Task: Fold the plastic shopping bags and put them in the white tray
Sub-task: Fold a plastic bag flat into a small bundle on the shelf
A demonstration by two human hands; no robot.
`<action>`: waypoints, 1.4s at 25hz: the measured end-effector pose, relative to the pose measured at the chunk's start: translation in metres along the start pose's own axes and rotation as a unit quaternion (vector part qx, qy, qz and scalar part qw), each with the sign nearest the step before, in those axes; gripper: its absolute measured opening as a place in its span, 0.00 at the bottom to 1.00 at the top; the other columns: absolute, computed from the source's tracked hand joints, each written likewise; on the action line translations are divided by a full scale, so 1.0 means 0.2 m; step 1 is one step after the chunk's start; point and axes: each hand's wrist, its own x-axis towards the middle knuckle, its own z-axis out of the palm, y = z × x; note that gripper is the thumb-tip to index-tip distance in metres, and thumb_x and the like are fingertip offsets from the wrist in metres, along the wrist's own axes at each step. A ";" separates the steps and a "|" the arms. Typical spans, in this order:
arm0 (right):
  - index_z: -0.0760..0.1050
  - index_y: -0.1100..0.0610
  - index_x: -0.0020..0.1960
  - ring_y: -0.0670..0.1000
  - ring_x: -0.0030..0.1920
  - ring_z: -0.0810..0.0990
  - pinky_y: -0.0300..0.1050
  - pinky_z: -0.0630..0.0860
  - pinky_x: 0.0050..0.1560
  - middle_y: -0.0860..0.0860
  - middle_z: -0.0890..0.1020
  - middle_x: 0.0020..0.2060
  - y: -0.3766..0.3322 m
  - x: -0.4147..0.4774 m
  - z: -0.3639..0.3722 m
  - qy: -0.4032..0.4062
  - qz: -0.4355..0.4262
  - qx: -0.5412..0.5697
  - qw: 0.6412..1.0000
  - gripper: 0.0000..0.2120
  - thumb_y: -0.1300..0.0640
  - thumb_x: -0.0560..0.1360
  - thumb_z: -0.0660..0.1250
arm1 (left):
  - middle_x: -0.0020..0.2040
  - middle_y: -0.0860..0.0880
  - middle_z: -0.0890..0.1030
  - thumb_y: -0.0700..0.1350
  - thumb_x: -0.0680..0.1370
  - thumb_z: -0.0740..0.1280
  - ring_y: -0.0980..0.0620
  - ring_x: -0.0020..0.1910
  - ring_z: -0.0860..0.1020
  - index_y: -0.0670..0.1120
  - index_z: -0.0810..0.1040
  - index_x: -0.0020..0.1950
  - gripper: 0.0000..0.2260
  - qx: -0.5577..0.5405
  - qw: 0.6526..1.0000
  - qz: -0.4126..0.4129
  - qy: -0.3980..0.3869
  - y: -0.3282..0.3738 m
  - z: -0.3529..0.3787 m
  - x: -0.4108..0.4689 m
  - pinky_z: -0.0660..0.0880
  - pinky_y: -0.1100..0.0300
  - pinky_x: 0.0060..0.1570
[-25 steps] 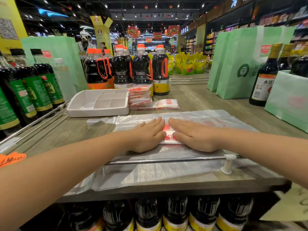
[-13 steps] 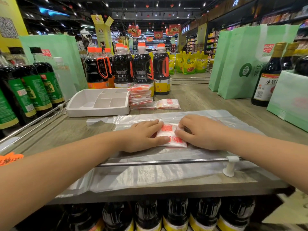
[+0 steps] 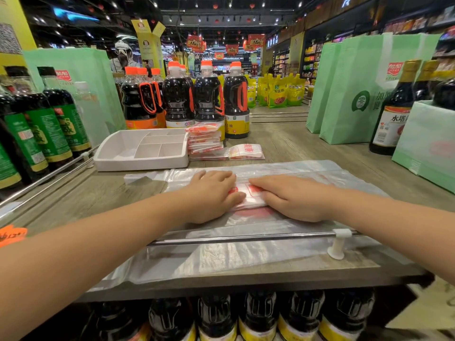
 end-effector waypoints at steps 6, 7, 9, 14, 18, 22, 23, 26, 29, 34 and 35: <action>0.58 0.50 0.79 0.49 0.76 0.60 0.47 0.56 0.77 0.47 0.61 0.78 0.01 0.02 0.01 0.004 0.011 -0.057 0.998 0.27 0.42 0.83 0.47 | 0.82 0.50 0.48 0.57 0.85 0.48 0.54 0.80 0.47 0.48 0.49 0.82 0.27 -0.081 0.993 0.072 -0.035 0.01 0.01 -0.01 0.44 0.58 0.78; 0.51 0.49 0.81 0.45 0.79 0.53 0.42 0.49 0.78 0.45 0.54 0.80 0.01 0.02 0.01 -0.029 0.012 -0.039 0.999 0.28 0.42 0.84 0.45 | 0.82 0.51 0.43 0.59 0.85 0.46 0.56 0.80 0.42 0.49 0.43 0.82 0.29 -0.086 0.990 0.076 -0.077 0.02 0.01 -0.02 0.41 0.58 0.78; 0.42 0.49 0.82 0.41 0.79 0.45 0.38 0.42 0.76 0.43 0.45 0.81 0.01 0.01 0.01 -0.083 0.029 -0.008 0.996 0.29 0.41 0.84 0.43 | 0.81 0.52 0.37 0.62 0.84 0.44 0.57 0.79 0.38 0.50 0.37 0.81 0.31 -0.070 0.990 0.065 -0.107 0.02 0.02 -0.01 0.39 0.55 0.78; 0.38 0.50 0.81 0.43 0.79 0.41 0.42 0.40 0.77 0.44 0.41 0.80 0.02 -0.02 -0.02 -0.125 0.081 -0.008 0.989 0.31 0.39 0.83 0.40 | 0.81 0.52 0.36 0.64 0.82 0.40 0.55 0.79 0.38 0.52 0.35 0.80 0.31 -0.043 0.988 0.035 -0.141 0.01 -0.01 -0.02 0.39 0.51 0.78; 0.56 0.51 0.80 0.51 0.78 0.58 0.49 0.55 0.78 0.47 0.59 0.79 0.01 -0.04 -0.02 -0.068 0.095 -0.027 0.993 0.30 0.39 0.83 0.44 | 0.82 0.49 0.46 0.62 0.83 0.43 0.49 0.81 0.46 0.56 0.42 0.82 0.28 -0.034 0.995 -0.001 -0.098 -0.01 -0.01 -0.04 0.45 0.47 0.78; 0.77 0.46 0.50 0.46 0.48 0.76 0.50 0.76 0.52 0.42 0.77 0.46 0.02 -0.03 -0.04 0.104 0.049 -0.030 0.993 0.18 0.36 0.76 0.56 | 0.72 0.46 0.70 0.55 0.84 0.53 0.44 0.70 0.69 0.56 0.64 0.78 0.21 -0.029 0.997 -0.014 0.064 -0.07 0.02 0.04 0.66 0.47 0.69; 0.75 0.46 0.48 0.45 0.45 0.75 0.50 0.76 0.50 0.42 0.77 0.44 0.02 -0.02 -0.03 0.113 0.034 -0.029 0.993 0.15 0.36 0.76 0.57 | 0.71 0.46 0.71 0.53 0.84 0.54 0.45 0.69 0.70 0.55 0.65 0.77 0.20 -0.059 0.996 -0.007 0.069 -0.09 0.03 0.05 0.68 0.48 0.68; 0.75 0.45 0.53 0.45 0.49 0.75 0.45 0.74 0.51 0.42 0.75 0.51 0.01 -0.02 -0.02 0.103 0.028 -0.013 0.994 0.12 0.38 0.78 0.60 | 0.73 0.48 0.69 0.52 0.85 0.53 0.48 0.72 0.67 0.52 0.66 0.77 0.20 -0.113 0.993 -0.004 0.039 -0.08 0.03 0.04 0.64 0.51 0.72; 0.75 0.44 0.63 0.45 0.56 0.74 0.42 0.70 0.54 0.42 0.75 0.58 0.02 -0.02 -0.02 0.066 0.046 0.011 0.997 0.16 0.40 0.81 0.58 | 0.70 0.49 0.70 0.53 0.84 0.54 0.49 0.70 0.68 0.52 0.70 0.75 0.19 -0.120 0.992 -0.009 0.036 -0.06 0.00 0.01 0.65 0.51 0.71; 0.73 0.44 0.68 0.47 0.62 0.74 0.47 0.71 0.63 0.44 0.76 0.63 0.04 -0.01 -0.02 0.045 0.072 0.030 0.996 0.28 0.29 0.75 0.57 | 0.53 0.52 0.78 0.57 0.81 0.61 0.52 0.52 0.77 0.50 0.76 0.57 0.12 -0.219 0.969 -0.042 0.110 -0.02 -0.03 0.02 0.74 0.54 0.51; 0.72 0.44 0.69 0.46 0.62 0.74 0.43 0.70 0.60 0.43 0.76 0.64 0.03 -0.01 -0.02 0.048 0.073 0.054 0.995 0.28 0.31 0.75 0.62 | 0.51 0.54 0.78 0.60 0.78 0.66 0.53 0.50 0.77 0.51 0.74 0.57 0.15 -0.251 0.961 -0.064 0.102 -0.02 -0.04 0.03 0.75 0.55 0.50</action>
